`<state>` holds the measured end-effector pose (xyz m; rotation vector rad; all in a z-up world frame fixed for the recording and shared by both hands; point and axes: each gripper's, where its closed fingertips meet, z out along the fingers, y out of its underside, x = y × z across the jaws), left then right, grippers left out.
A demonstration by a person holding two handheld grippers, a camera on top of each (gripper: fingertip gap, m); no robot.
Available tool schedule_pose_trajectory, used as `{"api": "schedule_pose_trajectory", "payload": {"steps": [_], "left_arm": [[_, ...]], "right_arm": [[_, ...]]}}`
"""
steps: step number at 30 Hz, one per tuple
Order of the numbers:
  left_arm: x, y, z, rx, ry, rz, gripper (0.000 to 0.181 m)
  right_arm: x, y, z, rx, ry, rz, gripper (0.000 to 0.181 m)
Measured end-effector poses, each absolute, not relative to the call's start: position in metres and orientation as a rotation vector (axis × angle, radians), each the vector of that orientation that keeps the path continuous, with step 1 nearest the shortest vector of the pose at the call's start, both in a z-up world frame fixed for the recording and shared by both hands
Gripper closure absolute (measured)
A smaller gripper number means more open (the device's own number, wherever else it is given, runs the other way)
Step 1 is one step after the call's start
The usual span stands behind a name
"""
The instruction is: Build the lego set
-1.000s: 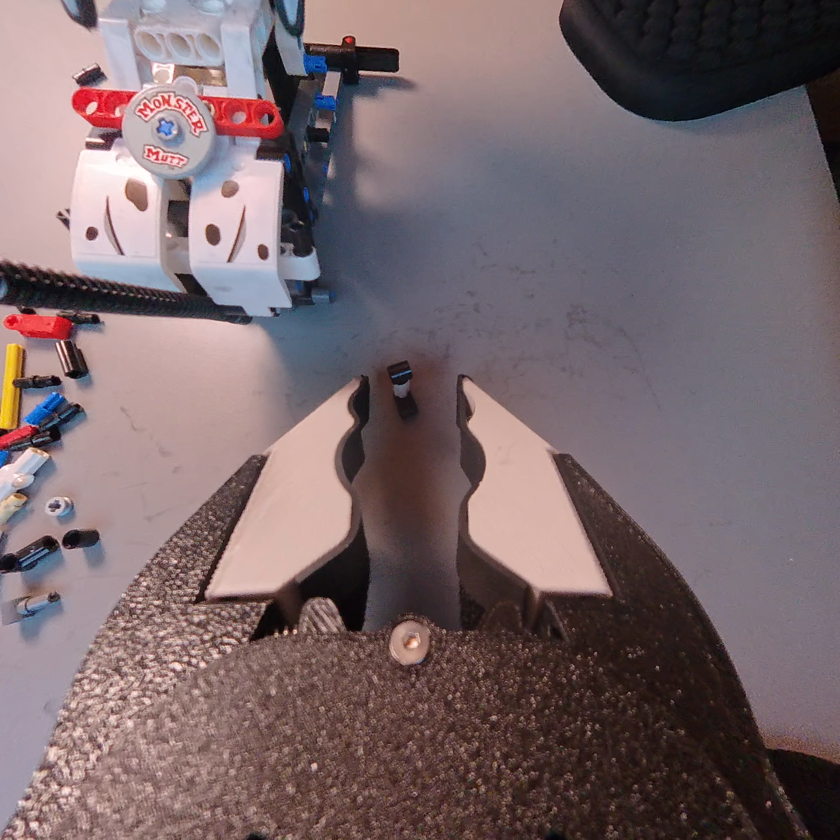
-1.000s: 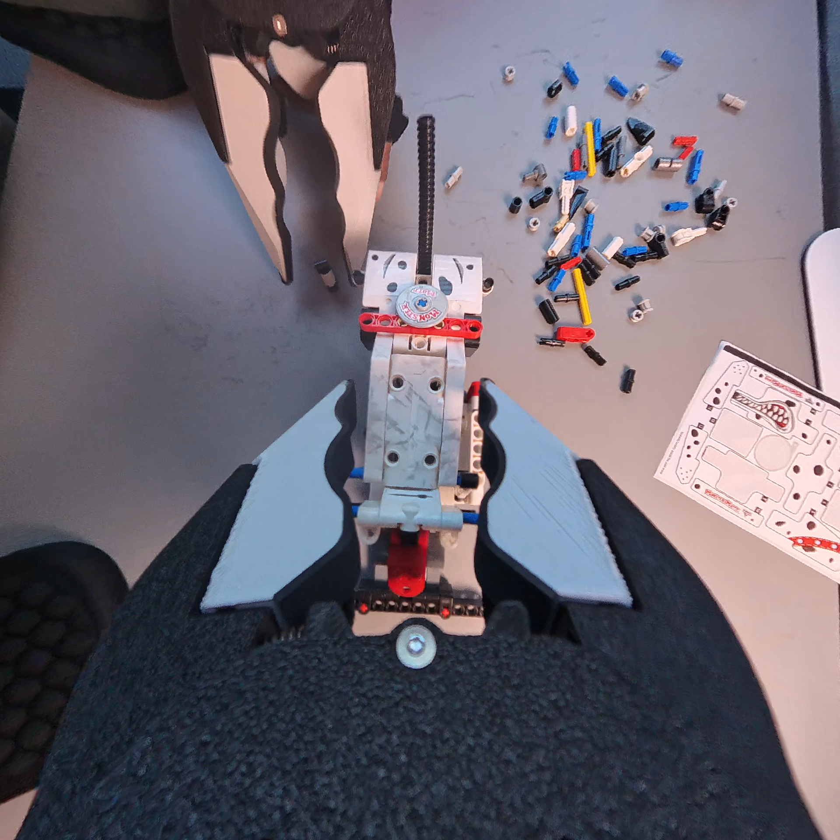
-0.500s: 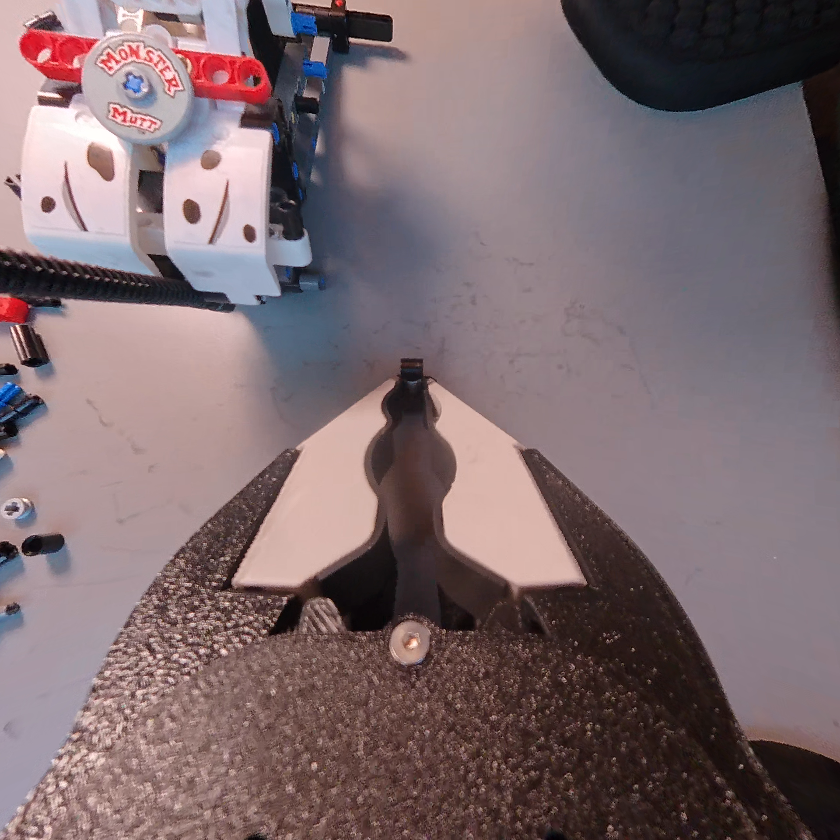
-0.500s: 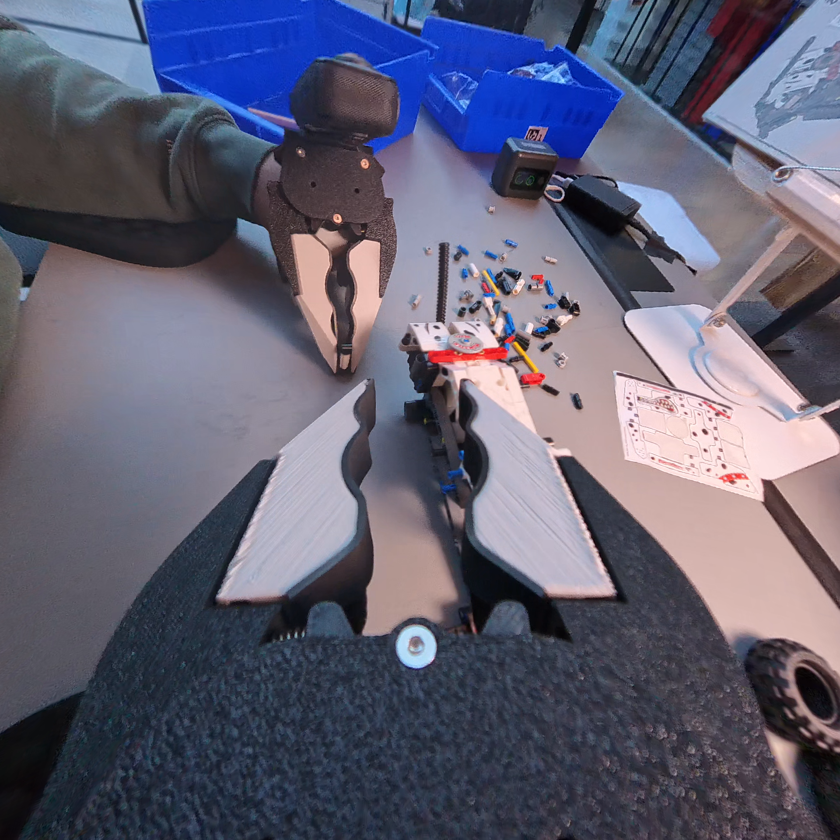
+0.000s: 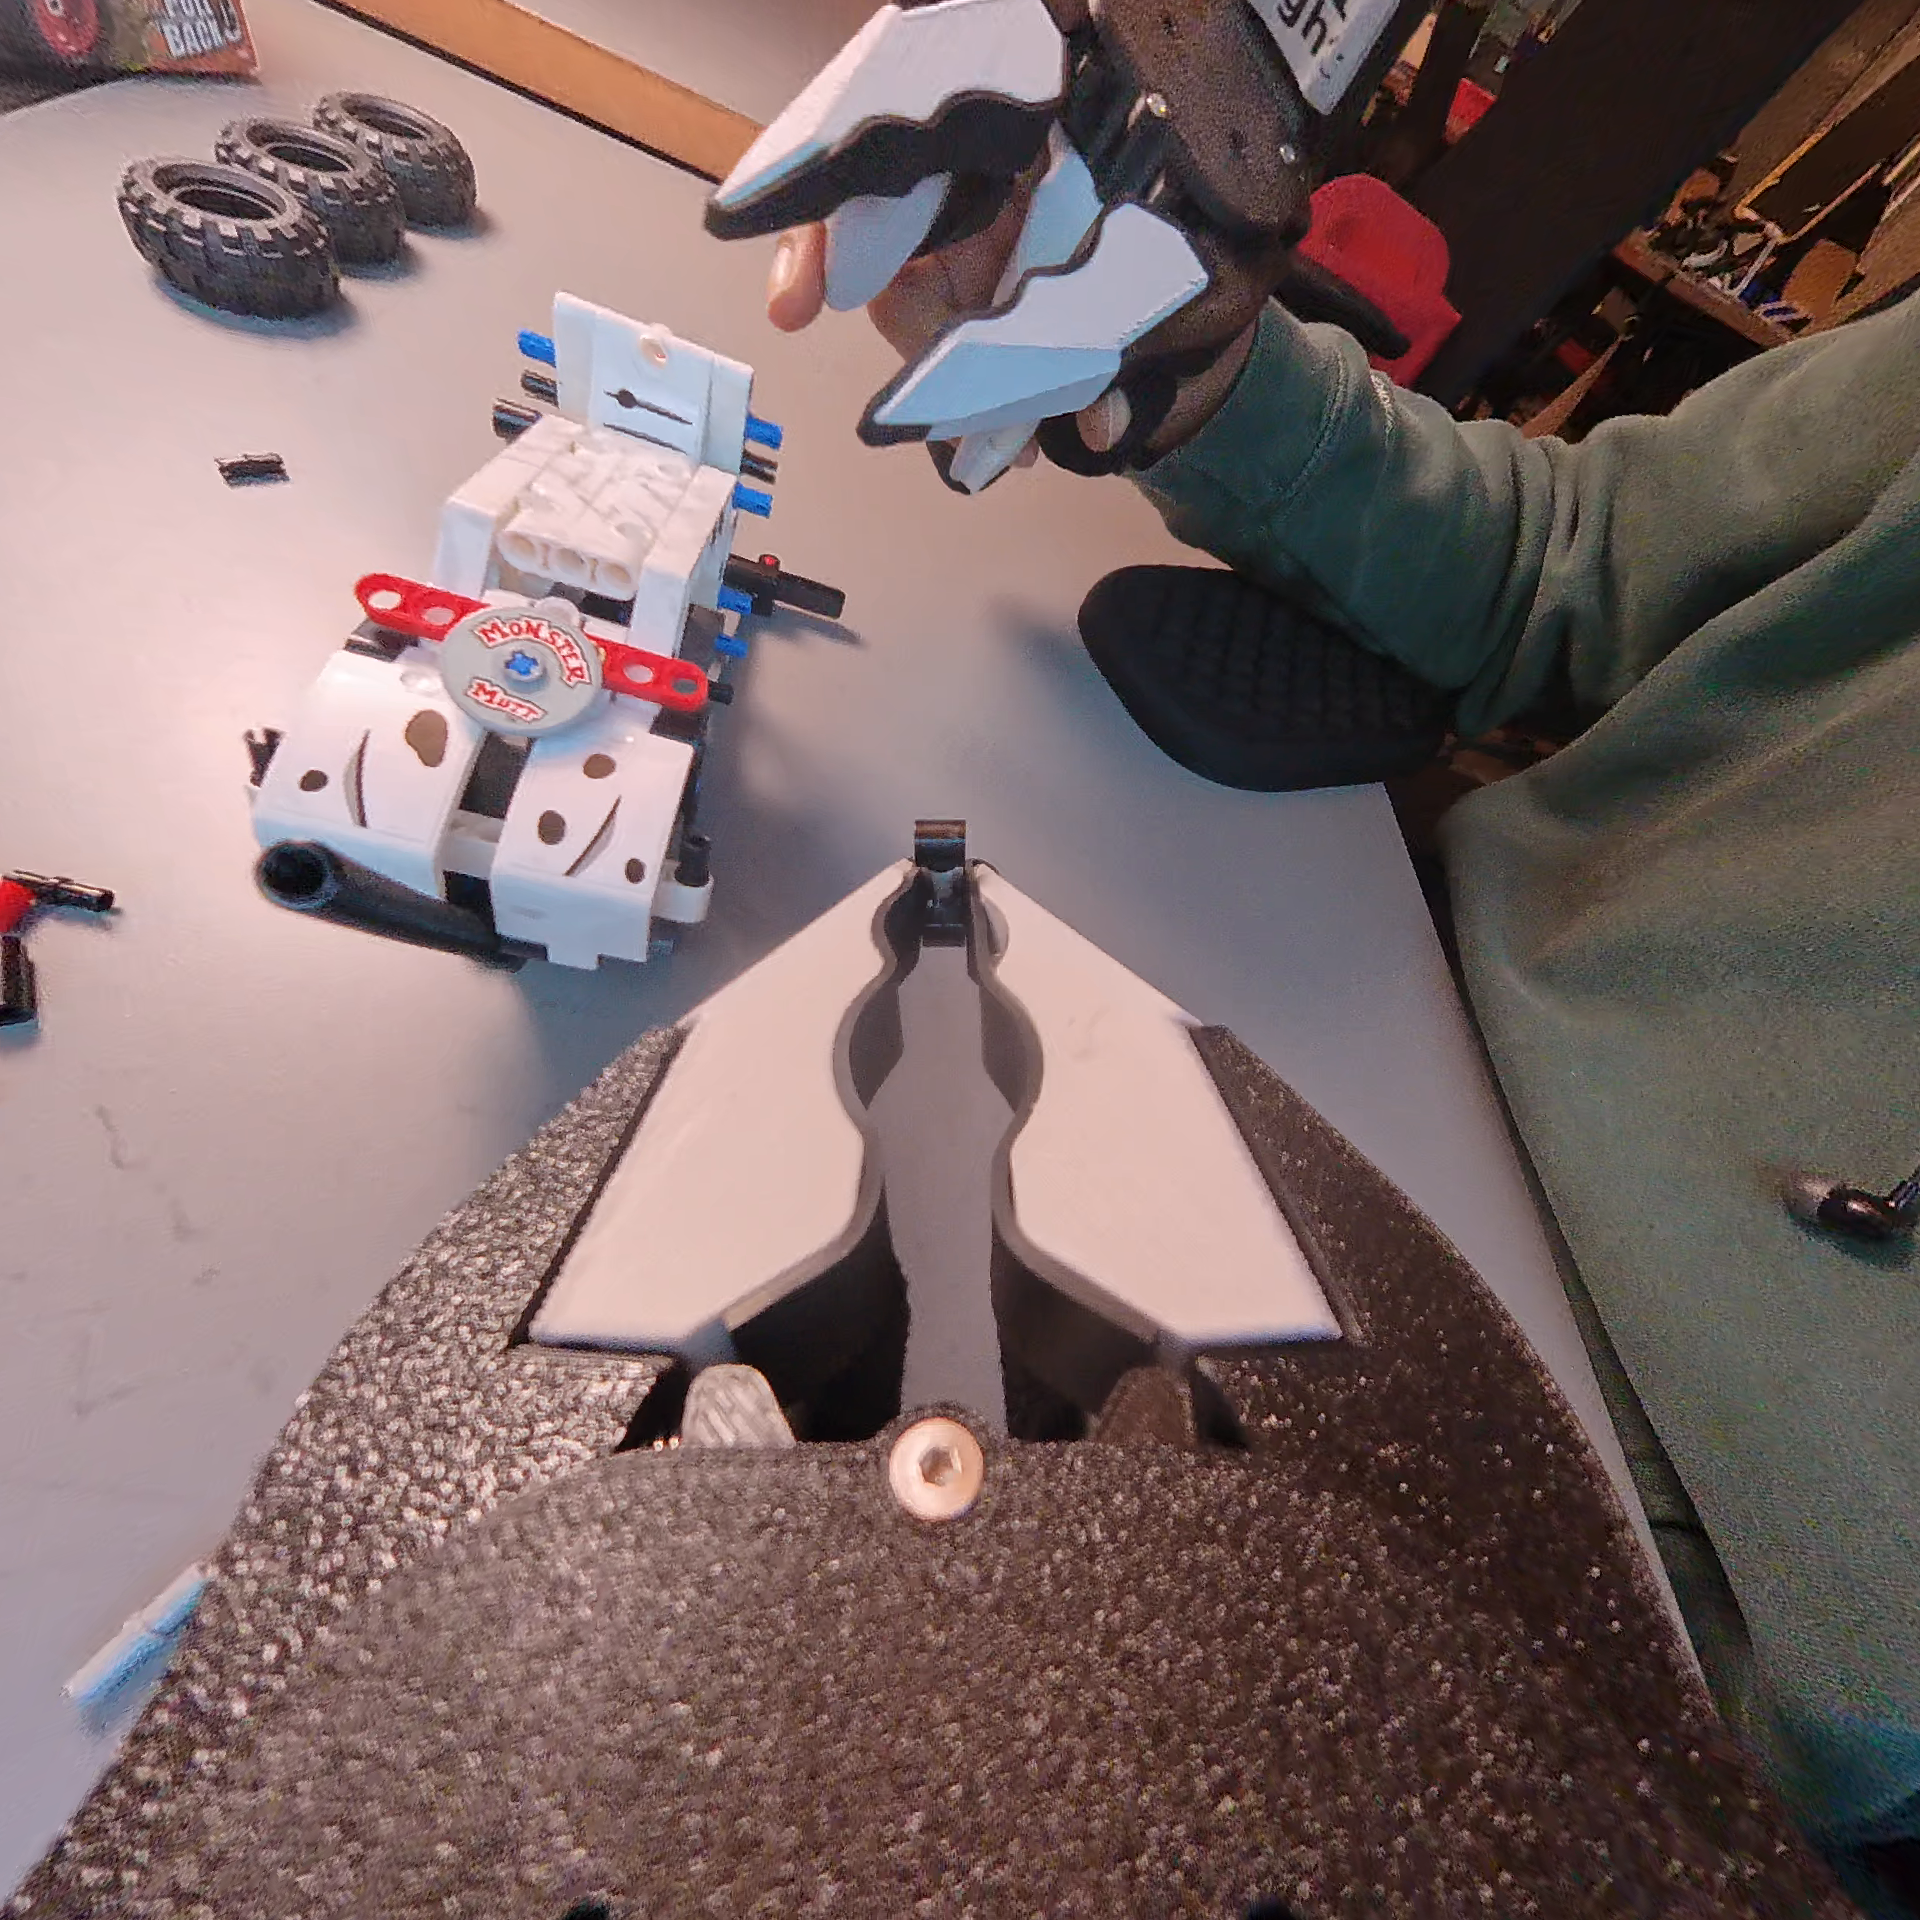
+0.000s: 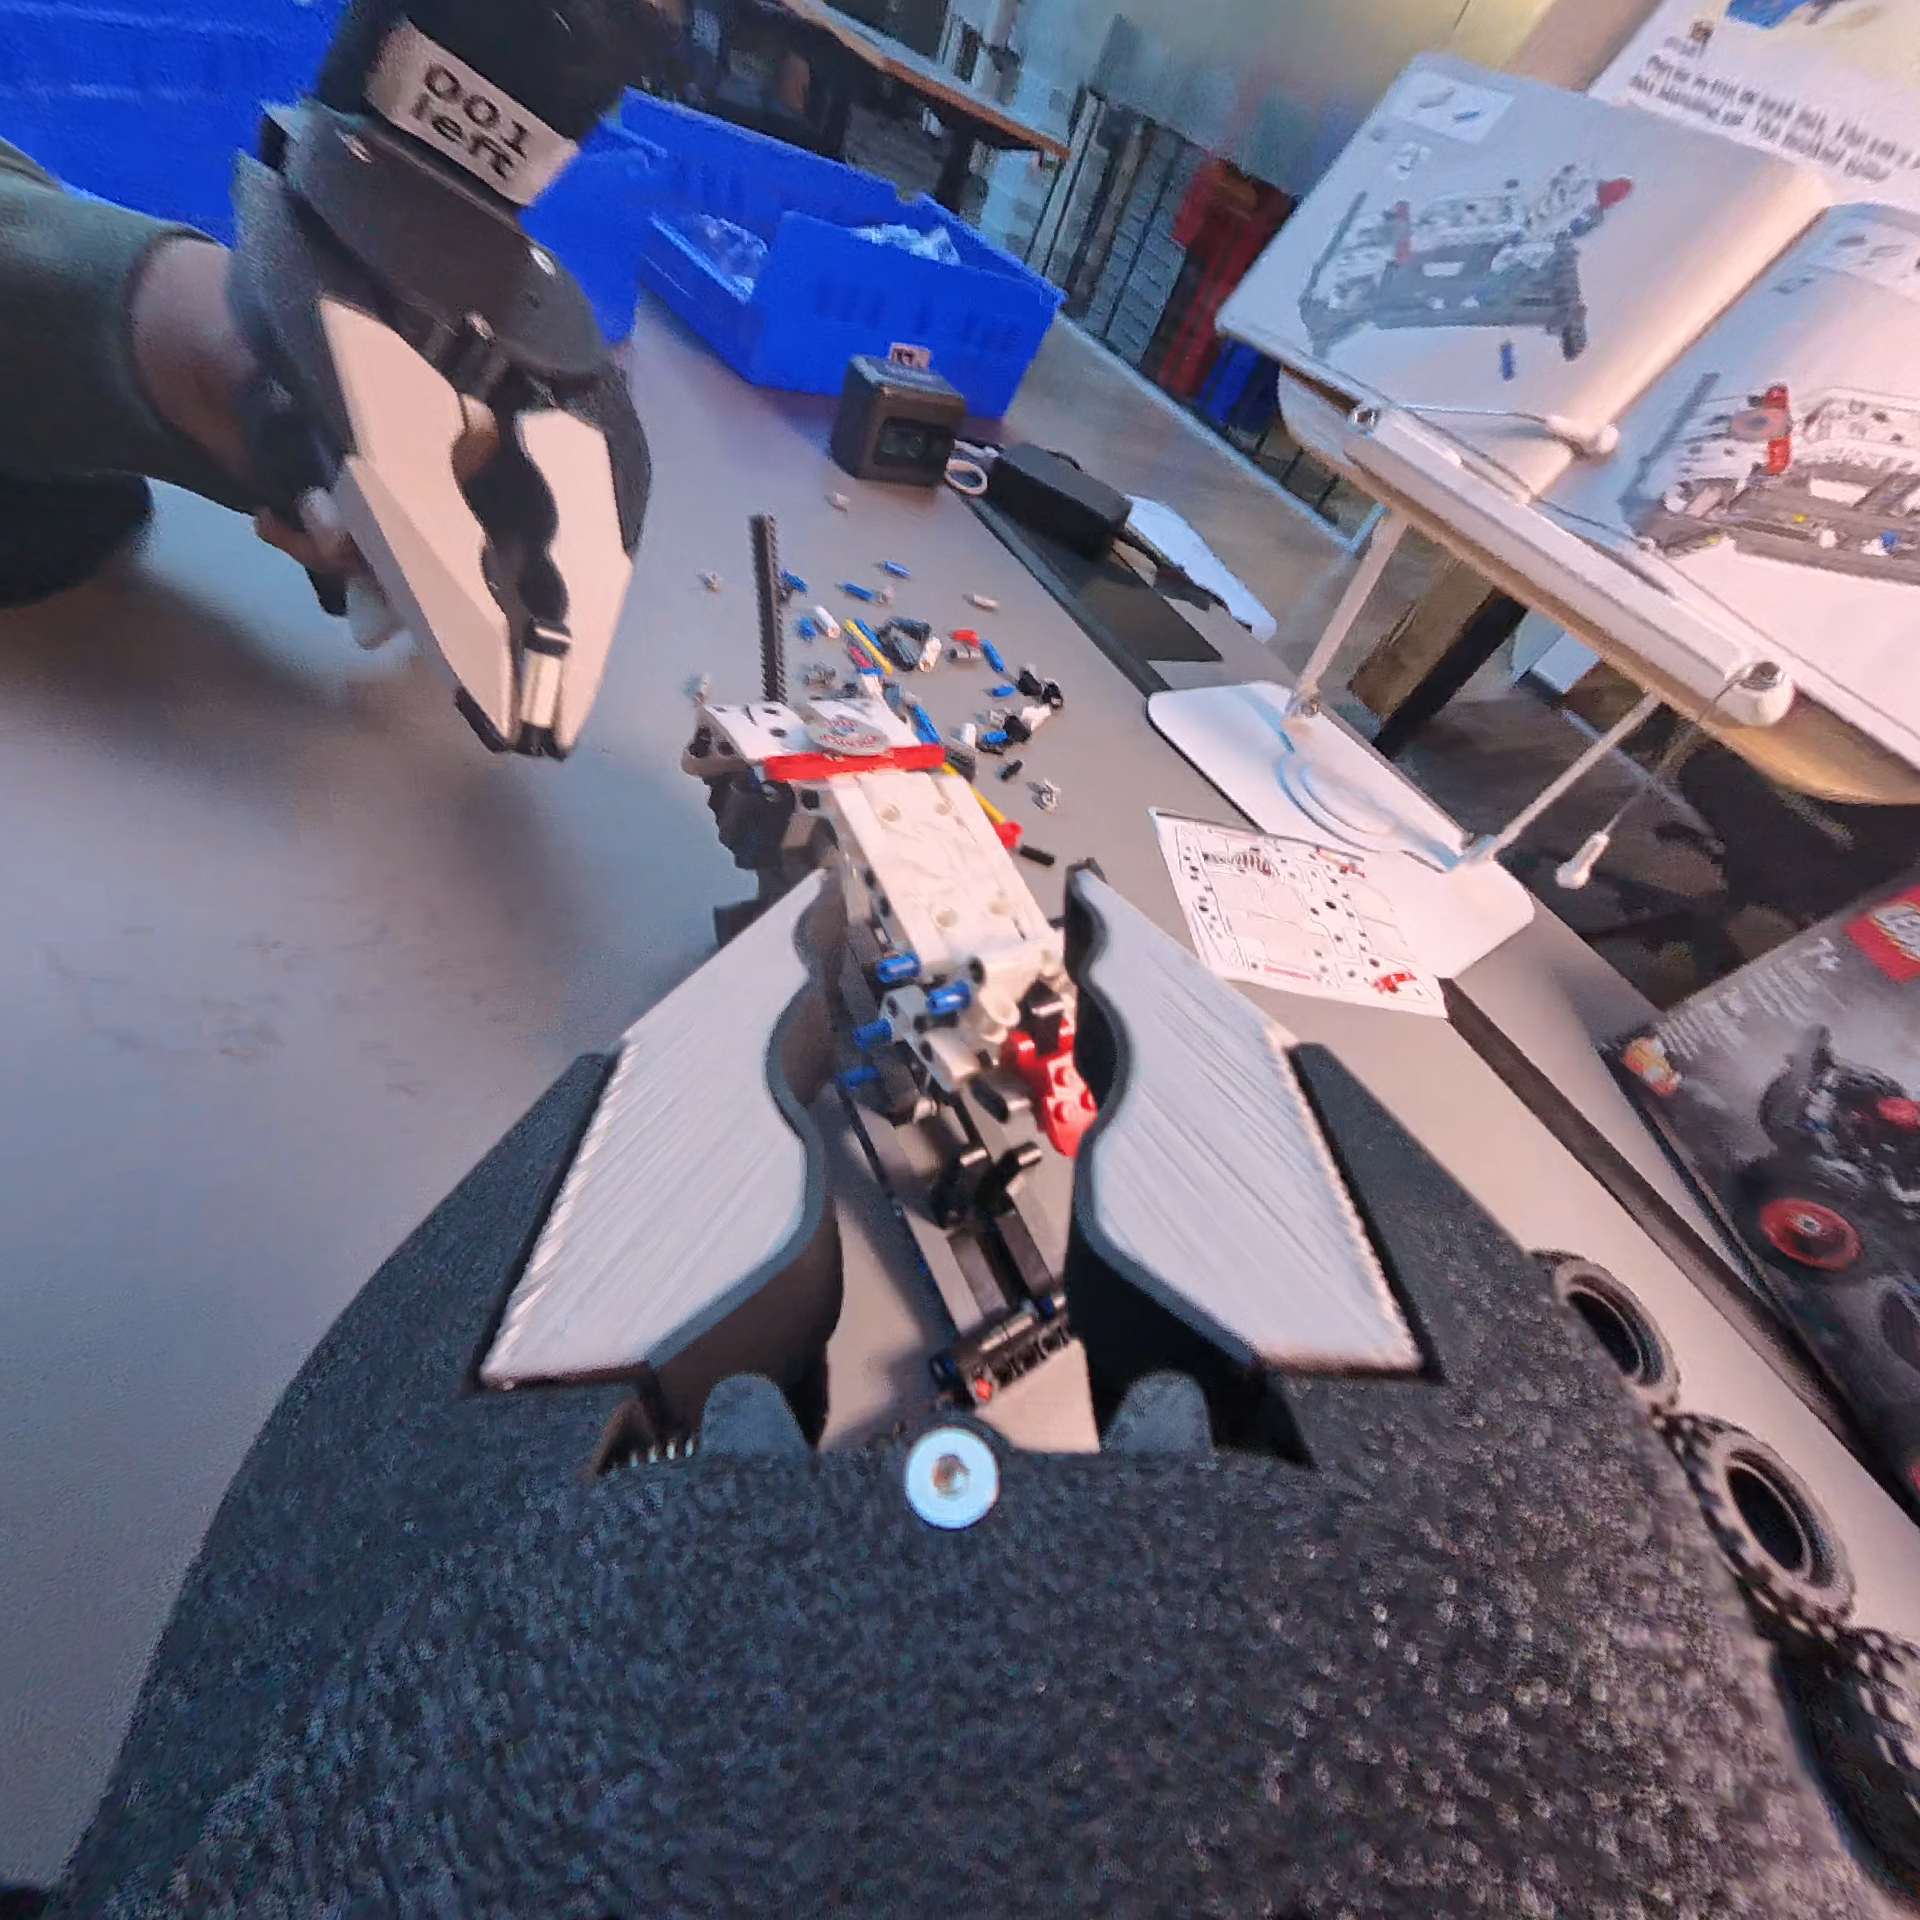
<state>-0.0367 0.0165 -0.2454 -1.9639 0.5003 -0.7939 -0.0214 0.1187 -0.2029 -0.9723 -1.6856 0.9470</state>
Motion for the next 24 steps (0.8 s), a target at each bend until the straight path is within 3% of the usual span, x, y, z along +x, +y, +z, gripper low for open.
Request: {"api": "schedule_pose_trajectory", "payload": {"steps": [7,8,11,22,24], "left_arm": [[-0.048,0.018,-0.234,-1.908,0.440,-0.823,0.174],[-0.050,0.018,-0.232,-1.898,0.432,-0.829,0.174],[-0.055,0.014,-0.224,-1.861,0.412,-0.840,0.174],[-0.075,0.006,-0.197,-1.732,0.348,-0.884,0.174],[-0.076,0.005,-0.195,-1.729,0.344,-0.876,0.174]], "right_arm": [[-0.051,0.123,-0.234,-0.971,-2.159,0.677,0.103],[-0.058,0.120,-0.239,-0.951,-2.232,0.646,0.104],[-0.069,0.109,-0.257,-0.896,-2.439,0.583,0.134],[-0.101,0.060,-0.255,-0.795,-2.447,0.653,0.134],[-0.104,0.058,-0.247,-0.812,-2.375,0.726,0.127]]}}
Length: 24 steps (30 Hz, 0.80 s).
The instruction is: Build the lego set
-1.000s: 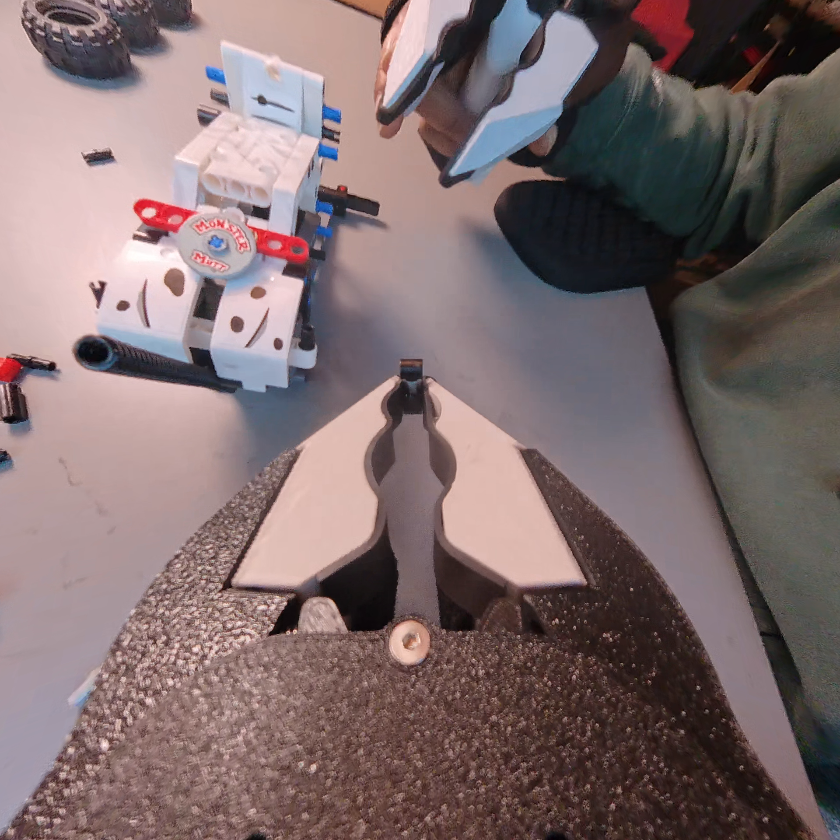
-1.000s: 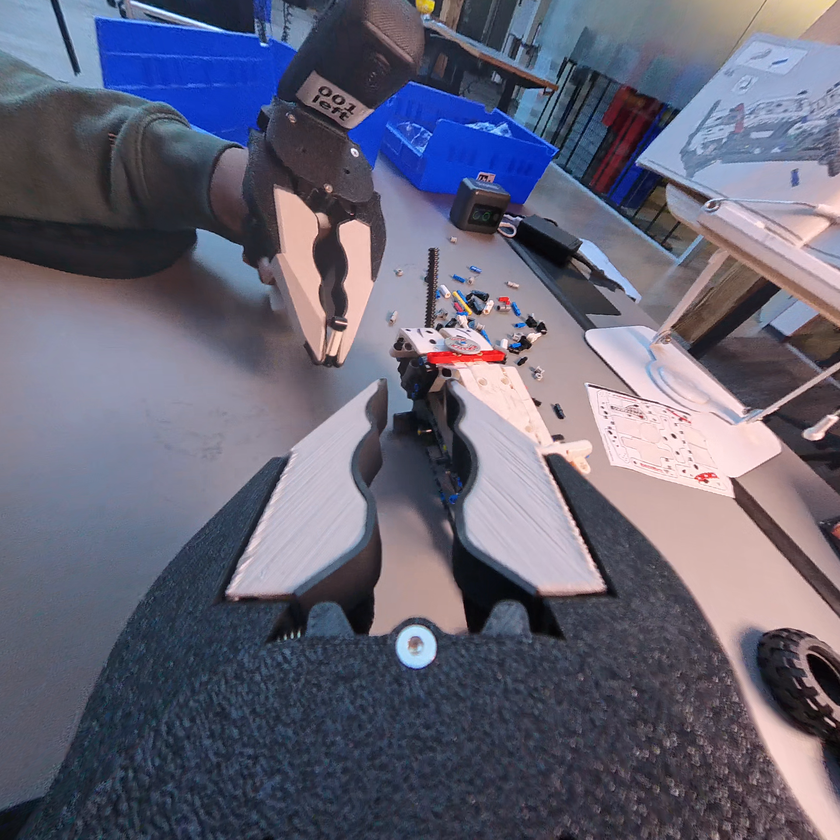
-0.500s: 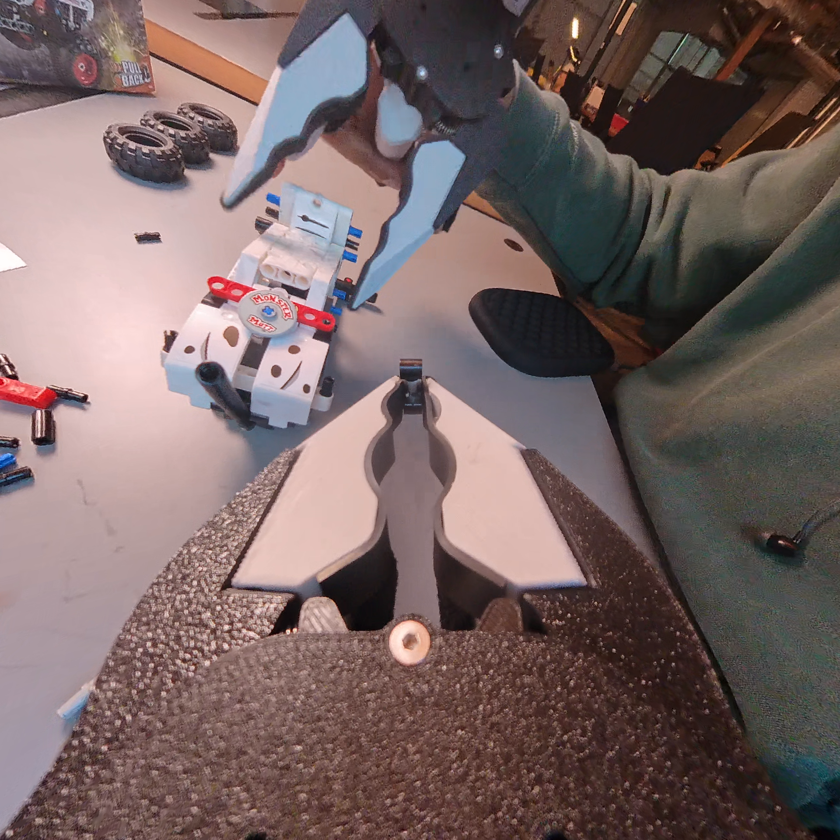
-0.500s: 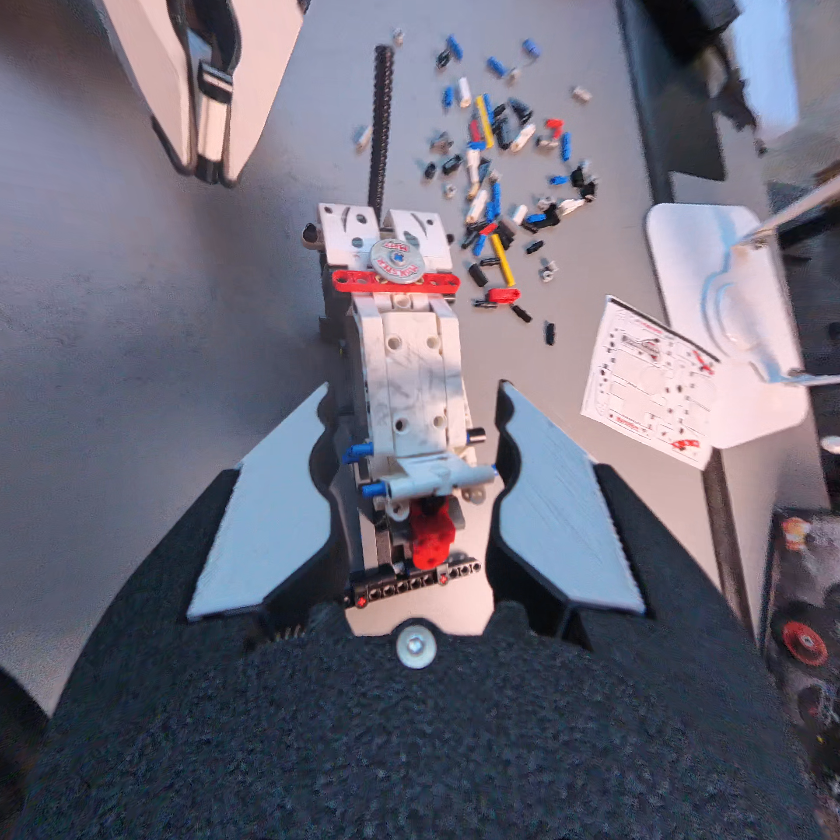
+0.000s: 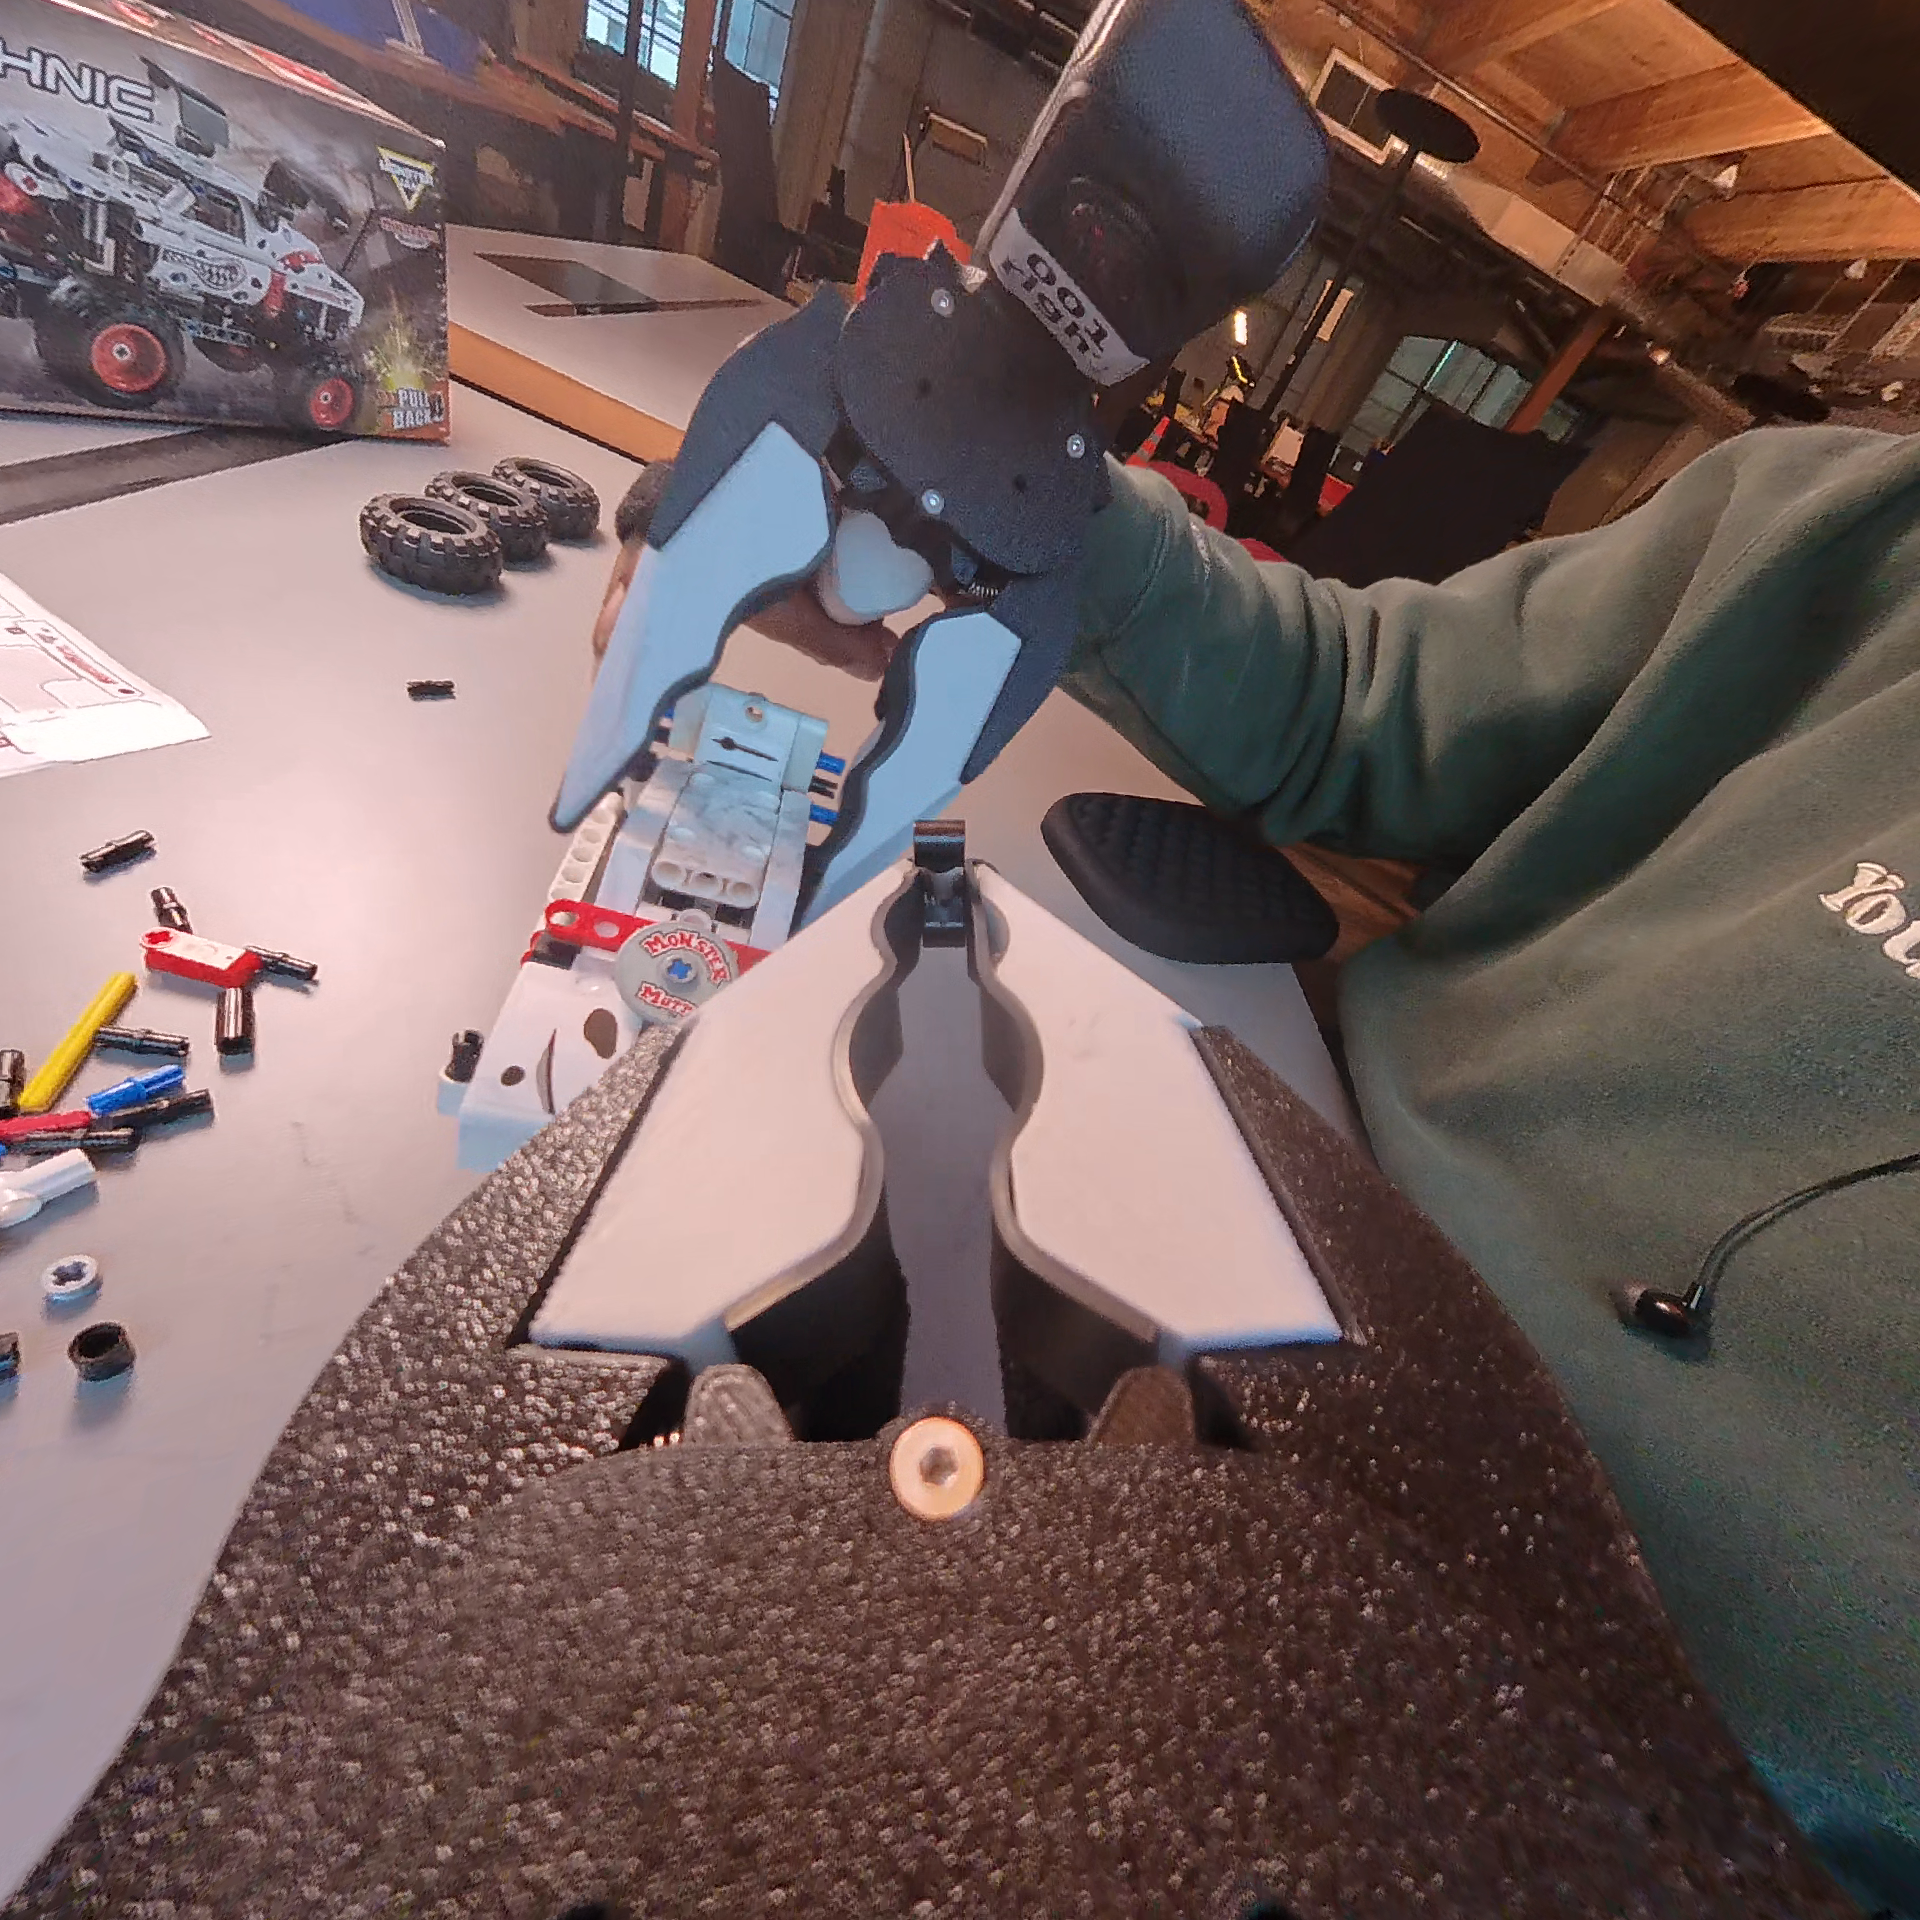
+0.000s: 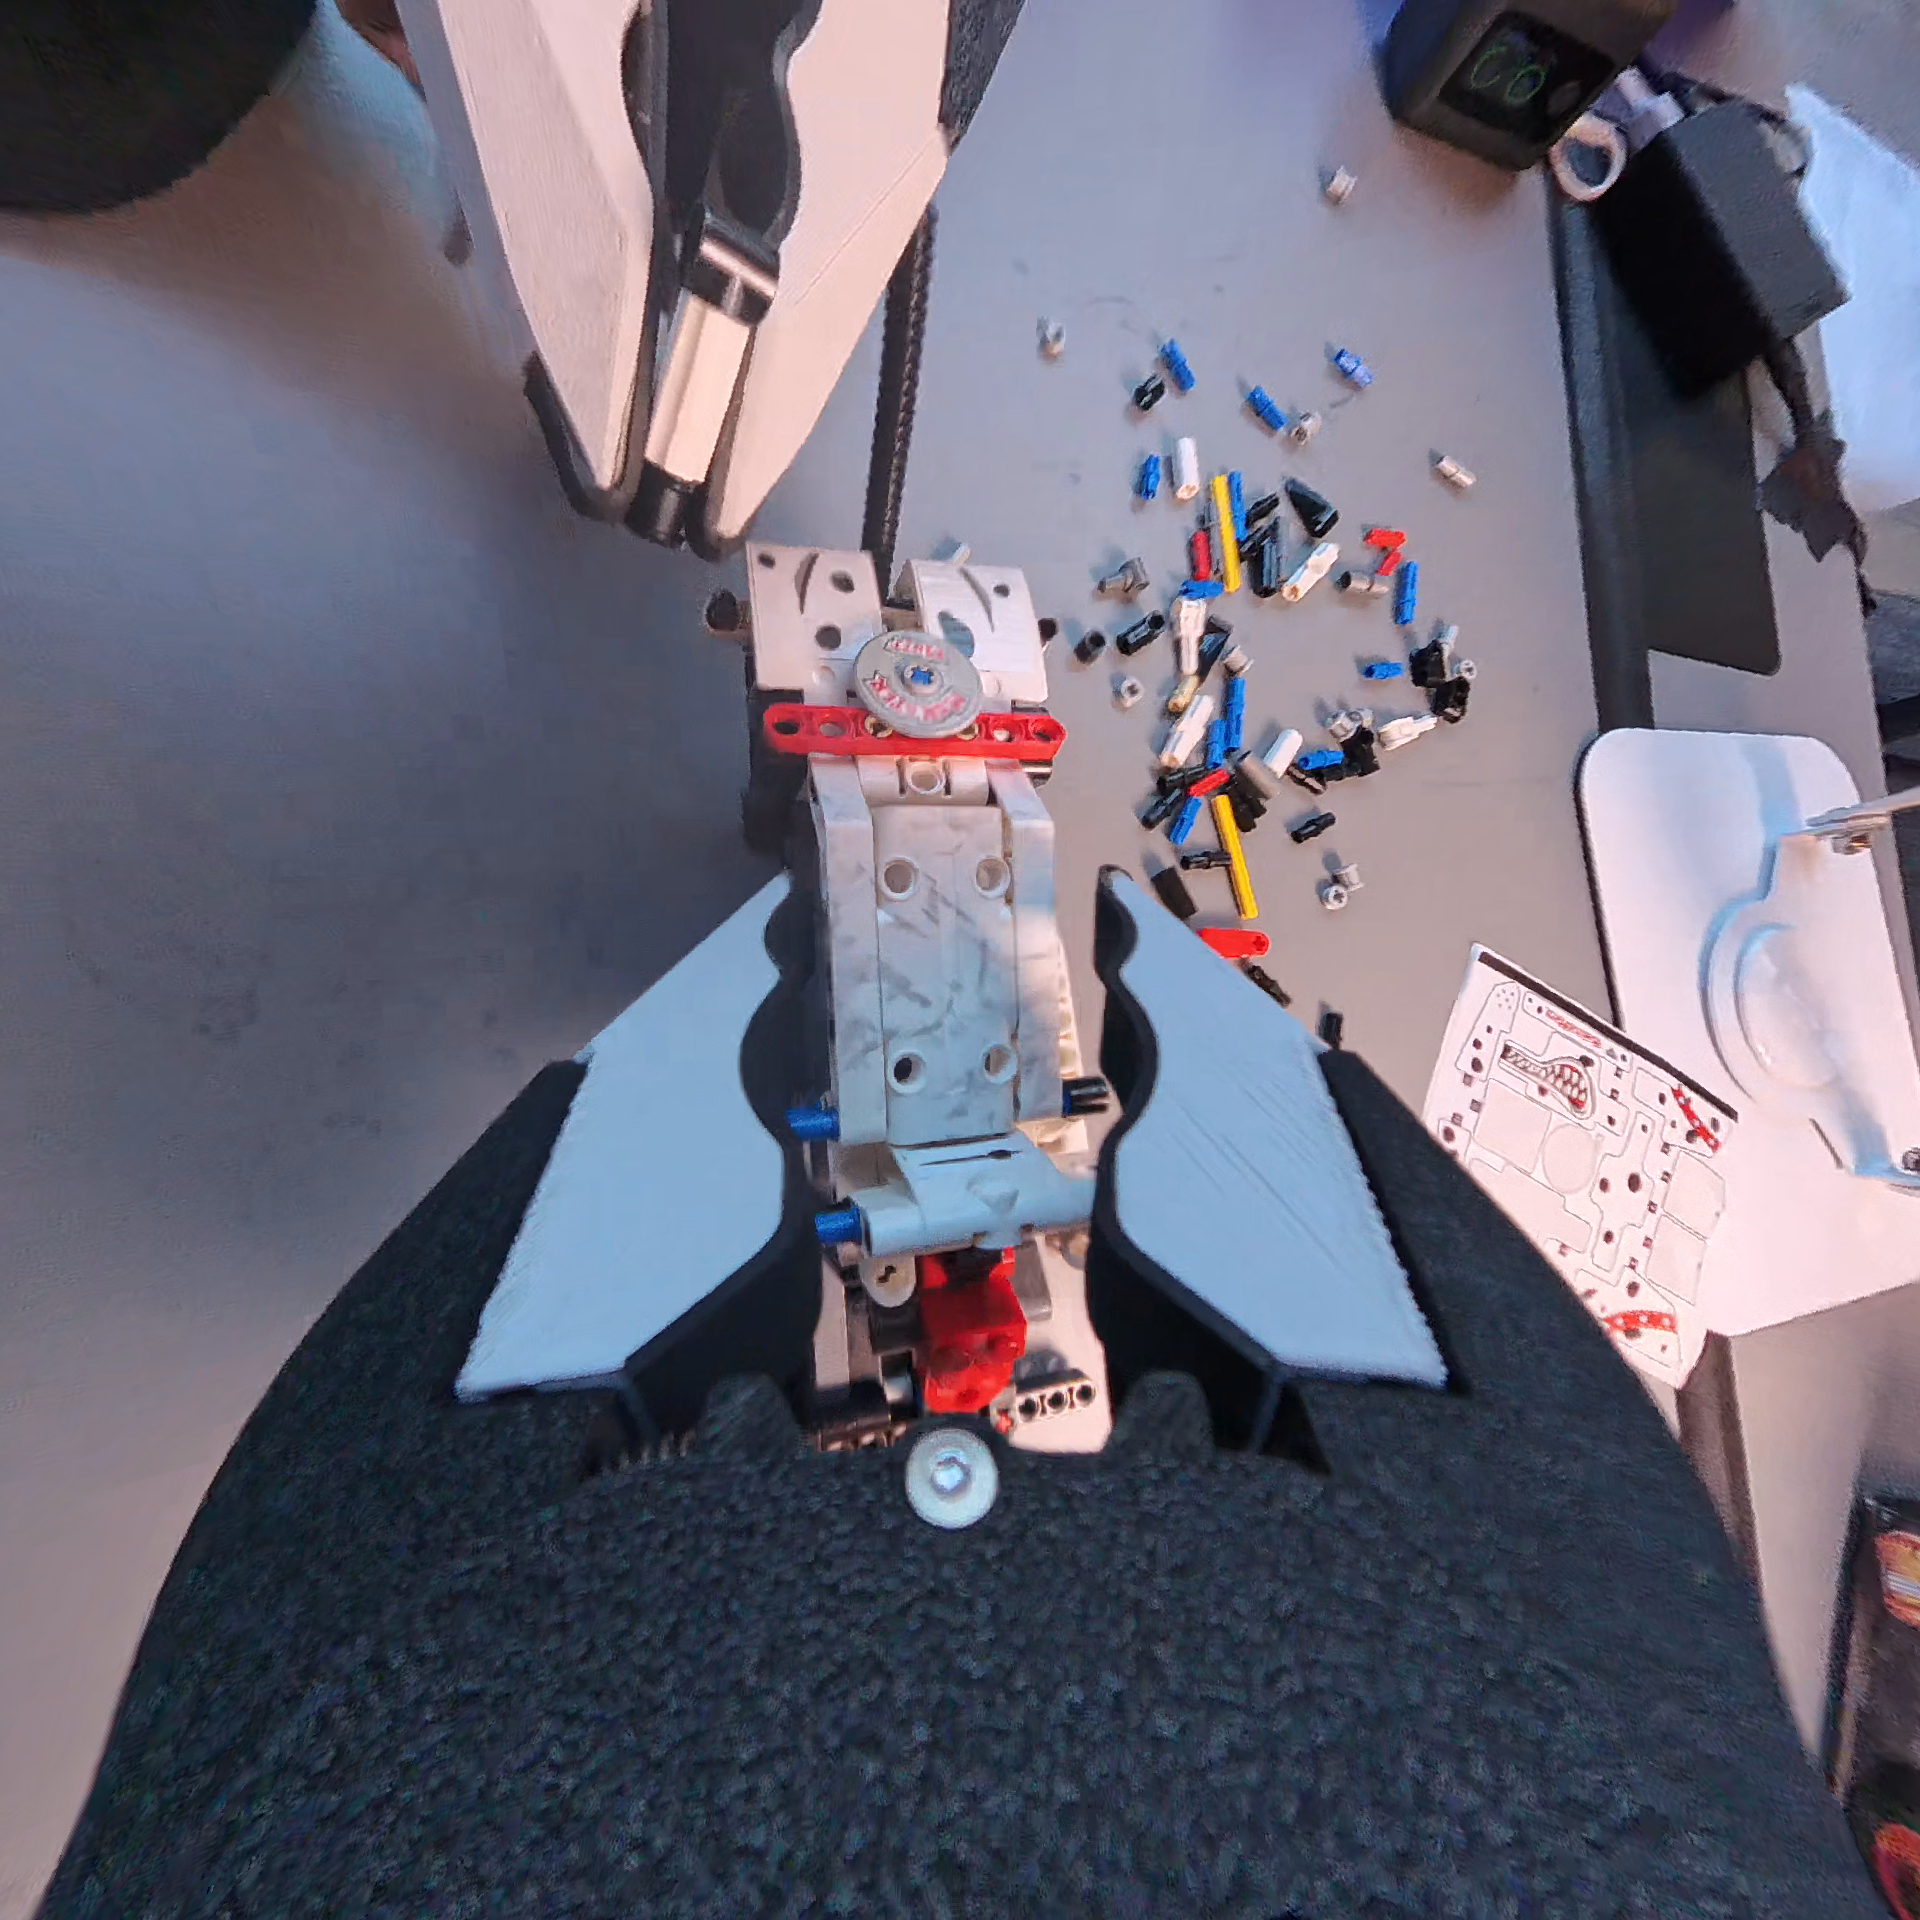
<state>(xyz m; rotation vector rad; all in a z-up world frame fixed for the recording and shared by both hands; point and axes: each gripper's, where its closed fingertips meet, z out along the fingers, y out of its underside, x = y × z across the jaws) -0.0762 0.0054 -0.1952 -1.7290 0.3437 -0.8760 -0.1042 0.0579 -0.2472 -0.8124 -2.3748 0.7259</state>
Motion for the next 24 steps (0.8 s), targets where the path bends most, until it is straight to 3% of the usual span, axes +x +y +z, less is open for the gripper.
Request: {"api": "schedule_pose_trajectory", "payload": {"steps": [3,8,11,15,19,21,24], "left_arm": [[-0.077,0.004,-0.188,-1.704,0.324,-0.887,0.174],[-0.075,0.004,-0.168,-1.610,0.258,-0.963,0.174],[-0.065,0.006,-0.157,-1.545,0.219,-1.040,0.174],[-0.044,0.010,-0.150,-1.486,0.163,-1.170,0.175],[-0.035,0.014,-0.147,-1.438,0.092,-1.282,0.174],[-0.034,0.015,-0.147,-1.419,0.062,-1.316,0.174],[-0.034,0.018,-0.148,-1.401,0.021,-1.342,0.174]], "right_arm": [[-0.098,0.060,-0.216,-0.855,-2.212,0.898,0.119],[-0.069,0.041,-0.168,-0.737,-1.918,1.102,0.136],[-0.055,0.019,-0.158,-0.615,-1.763,1.028,0.149],[-0.052,0.007,-0.161,-0.482,-1.649,0.776,0.149],[-0.053,0.005,-0.155,-0.498,-1.574,0.775,0.156],[-0.057,0.011,-0.156,-0.541,-1.565,0.770,0.151],[-0.057,0.011,-0.156,-0.528,-1.554,0.776,0.165]]}}
